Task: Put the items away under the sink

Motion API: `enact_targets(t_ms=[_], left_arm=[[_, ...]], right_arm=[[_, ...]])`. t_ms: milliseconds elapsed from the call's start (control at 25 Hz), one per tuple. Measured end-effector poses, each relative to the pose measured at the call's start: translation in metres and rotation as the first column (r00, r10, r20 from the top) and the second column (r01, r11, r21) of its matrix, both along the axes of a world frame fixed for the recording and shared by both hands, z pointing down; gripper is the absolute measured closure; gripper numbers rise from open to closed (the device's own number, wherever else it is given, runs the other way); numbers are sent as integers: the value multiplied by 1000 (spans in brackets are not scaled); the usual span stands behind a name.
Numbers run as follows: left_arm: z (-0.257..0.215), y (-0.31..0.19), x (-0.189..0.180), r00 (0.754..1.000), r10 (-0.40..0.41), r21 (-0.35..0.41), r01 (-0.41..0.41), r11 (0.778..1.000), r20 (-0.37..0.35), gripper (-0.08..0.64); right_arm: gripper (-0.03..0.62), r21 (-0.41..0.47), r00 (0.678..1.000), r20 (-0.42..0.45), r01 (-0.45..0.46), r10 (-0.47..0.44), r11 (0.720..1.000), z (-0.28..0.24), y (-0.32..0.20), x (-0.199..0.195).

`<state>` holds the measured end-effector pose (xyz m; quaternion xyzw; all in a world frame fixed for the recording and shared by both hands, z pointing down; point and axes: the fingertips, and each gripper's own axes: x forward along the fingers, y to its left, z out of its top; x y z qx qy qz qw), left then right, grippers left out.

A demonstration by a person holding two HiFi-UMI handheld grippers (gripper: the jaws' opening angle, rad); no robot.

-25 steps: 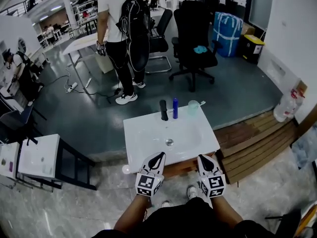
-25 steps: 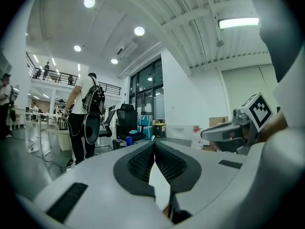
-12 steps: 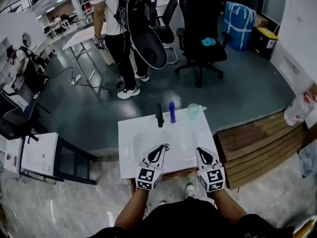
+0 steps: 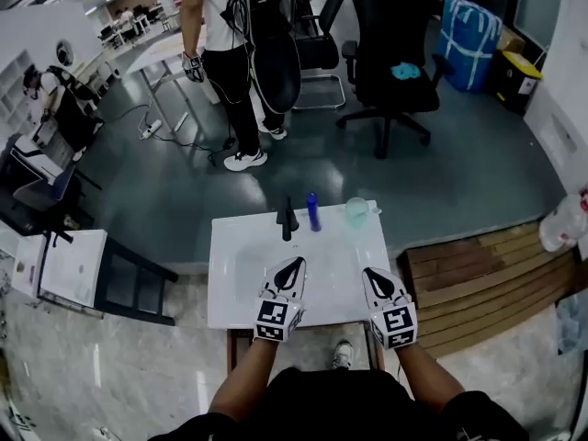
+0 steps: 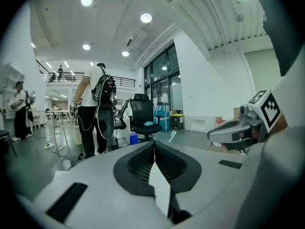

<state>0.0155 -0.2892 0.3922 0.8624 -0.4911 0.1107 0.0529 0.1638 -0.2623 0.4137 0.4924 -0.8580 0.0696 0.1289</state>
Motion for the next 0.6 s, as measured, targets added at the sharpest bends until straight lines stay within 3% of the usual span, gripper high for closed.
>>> enact_targets(t_ms=[160, 600], left_arm=[[10, -16, 8, 1000, -29, -22, 29, 999, -10, 538], [51, -63, 18, 1000, -8, -93, 6, 996, -21, 538]], right_arm=[[574, -5, 999, -19, 31, -31, 1000, 7, -18, 8], [574, -71, 998, -31, -62, 60, 996, 48, -75, 4]])
